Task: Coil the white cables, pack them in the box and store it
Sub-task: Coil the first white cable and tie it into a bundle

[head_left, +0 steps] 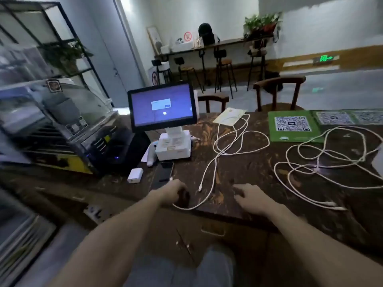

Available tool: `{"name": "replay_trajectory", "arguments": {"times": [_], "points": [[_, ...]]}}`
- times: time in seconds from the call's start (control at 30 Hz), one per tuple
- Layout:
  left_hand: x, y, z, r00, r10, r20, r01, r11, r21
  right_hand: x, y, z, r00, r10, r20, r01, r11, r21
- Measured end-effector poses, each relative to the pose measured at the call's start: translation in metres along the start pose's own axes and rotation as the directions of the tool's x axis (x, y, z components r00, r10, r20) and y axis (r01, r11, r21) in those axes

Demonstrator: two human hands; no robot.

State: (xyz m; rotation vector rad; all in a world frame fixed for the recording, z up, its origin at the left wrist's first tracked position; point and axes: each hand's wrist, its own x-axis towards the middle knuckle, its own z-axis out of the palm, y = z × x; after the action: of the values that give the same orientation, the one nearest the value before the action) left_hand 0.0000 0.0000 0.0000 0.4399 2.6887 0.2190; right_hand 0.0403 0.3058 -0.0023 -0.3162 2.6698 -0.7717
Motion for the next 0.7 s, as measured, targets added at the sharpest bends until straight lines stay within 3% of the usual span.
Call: {"name": "replay_trajectory", "arguments": {"times": [0.1, 0.17, 0.3, 0.47, 0.57, 0.6, 0.63, 0.67, 0.7], "points": [[0.013, -0.020, 0.012, 0.997, 0.077, -0.028, -0.075, 0.996, 0.045, 0.035, -0.019, 0.036, 0.994, -0.104, -0.017, 0.105, 0.993, 0.059], [0.018, -0.028, 0.017, 0.980, 0.187, -0.062, -0.186, 0.982, 0.031, 0.058, -0.025, 0.063, 0.984, -0.165, -0.070, 0.162, 0.986, -0.040], [0.020, -0.031, 0.030, 0.897, 0.409, -0.169, -0.396, 0.912, 0.110, 0.075, -0.021, 0.097, 0.928, -0.181, -0.326, 0.078, 0.949, -0.307], [0.035, -0.039, 0.039, 0.727, 0.671, -0.146, -0.572, 0.709, 0.413, 0.087, -0.017, 0.104, 0.859, -0.160, -0.486, 0.042, 0.969, -0.245], [0.032, -0.035, 0.033, 0.692, 0.716, -0.091, -0.615, 0.650, 0.446, 0.084, -0.017, 0.105, 0.845, -0.127, -0.520, 0.022, 0.979, -0.203], [0.030, -0.031, 0.029, 0.710, 0.699, -0.090, -0.618, 0.679, 0.396, 0.082, -0.017, 0.105, 0.843, -0.143, -0.518, 0.039, 0.978, -0.207], [0.028, -0.026, 0.027, 0.734, 0.669, -0.119, -0.632, 0.737, 0.240, 0.082, -0.016, 0.103, 0.845, -0.163, -0.510, 0.061, 0.976, -0.209], [0.024, -0.017, 0.026, 0.770, 0.622, -0.145, -0.629, 0.777, -0.005, 0.079, -0.015, 0.101, 0.850, -0.178, -0.497, 0.091, 0.977, -0.194], [0.020, -0.007, 0.026, 0.802, 0.565, -0.197, -0.598, 0.755, -0.268, 0.076, -0.015, 0.099, 0.854, -0.177, -0.489, 0.112, 0.981, -0.160]]}}
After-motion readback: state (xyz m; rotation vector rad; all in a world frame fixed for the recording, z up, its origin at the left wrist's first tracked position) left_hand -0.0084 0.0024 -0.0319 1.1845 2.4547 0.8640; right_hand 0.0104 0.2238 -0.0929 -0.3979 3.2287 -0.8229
